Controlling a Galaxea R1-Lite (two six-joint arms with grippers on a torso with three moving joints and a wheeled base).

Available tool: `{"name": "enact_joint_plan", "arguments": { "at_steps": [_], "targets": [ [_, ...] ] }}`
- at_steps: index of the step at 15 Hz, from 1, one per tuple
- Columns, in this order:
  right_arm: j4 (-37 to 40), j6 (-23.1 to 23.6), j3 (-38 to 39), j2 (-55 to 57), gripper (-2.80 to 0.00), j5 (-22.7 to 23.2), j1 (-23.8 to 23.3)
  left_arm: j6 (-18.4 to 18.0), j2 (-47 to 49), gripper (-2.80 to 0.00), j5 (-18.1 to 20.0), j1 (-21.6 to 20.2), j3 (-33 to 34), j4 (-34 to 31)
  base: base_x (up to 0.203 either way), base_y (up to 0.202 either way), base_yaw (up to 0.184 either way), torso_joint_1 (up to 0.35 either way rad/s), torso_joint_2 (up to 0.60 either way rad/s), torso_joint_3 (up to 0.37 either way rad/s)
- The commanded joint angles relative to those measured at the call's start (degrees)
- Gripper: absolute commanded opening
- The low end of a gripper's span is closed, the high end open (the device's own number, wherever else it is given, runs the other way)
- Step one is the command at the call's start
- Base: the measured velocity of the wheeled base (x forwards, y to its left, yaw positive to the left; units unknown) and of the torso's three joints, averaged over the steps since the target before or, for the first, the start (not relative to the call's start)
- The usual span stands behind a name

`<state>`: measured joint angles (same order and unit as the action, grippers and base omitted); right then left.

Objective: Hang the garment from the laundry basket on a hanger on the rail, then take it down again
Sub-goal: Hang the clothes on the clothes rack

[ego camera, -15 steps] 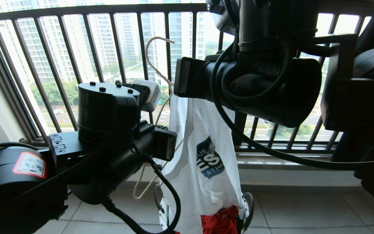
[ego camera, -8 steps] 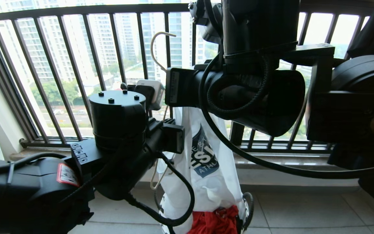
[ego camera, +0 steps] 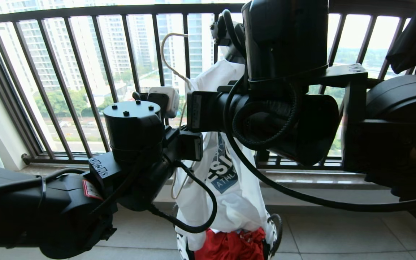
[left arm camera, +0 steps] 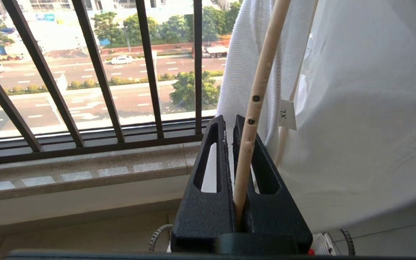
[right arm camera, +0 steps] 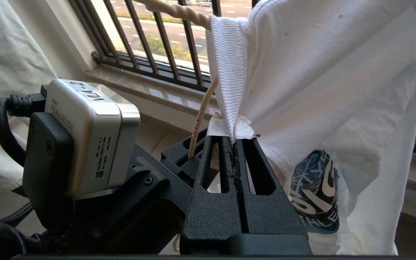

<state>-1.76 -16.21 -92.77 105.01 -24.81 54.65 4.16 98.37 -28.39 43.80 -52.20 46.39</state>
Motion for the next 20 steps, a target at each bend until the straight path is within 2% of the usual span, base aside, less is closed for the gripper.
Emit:
{"name": "enact_joint_plan", "arguments": {
  "at_steps": [1,5,8,20],
  "targets": [
    [0.0,0.1,0.3,-0.2,-2.80,-0.2,0.7,0.2,0.5,-2.80,-0.2,-0.1,-0.1,0.4,0.000,0.000,0.000,0.000,0.00,0.000],
    [0.0,1.7,0.2,-0.1,-2.80,-0.2,2.9,-0.4,2.4,-2.80,-0.2,-0.2,0.0,5.3,0.000,0.000,0.000,0.000,0.00,0.000],
    [0.0,1.9,0.1,0.2,-2.80,-0.2,3.5,-0.4,2.2,-2.80,-0.2,-0.2,0.1,5.4,0.000,0.000,0.000,0.000,0.00,0.000],
    [-0.3,4.9,-1.1,1.4,-2.80,-0.3,-0.7,0.2,0.6,-2.80,0.0,-0.2,0.1,5.4,0.000,0.000,0.000,0.000,0.00,0.000]
  ]
}}
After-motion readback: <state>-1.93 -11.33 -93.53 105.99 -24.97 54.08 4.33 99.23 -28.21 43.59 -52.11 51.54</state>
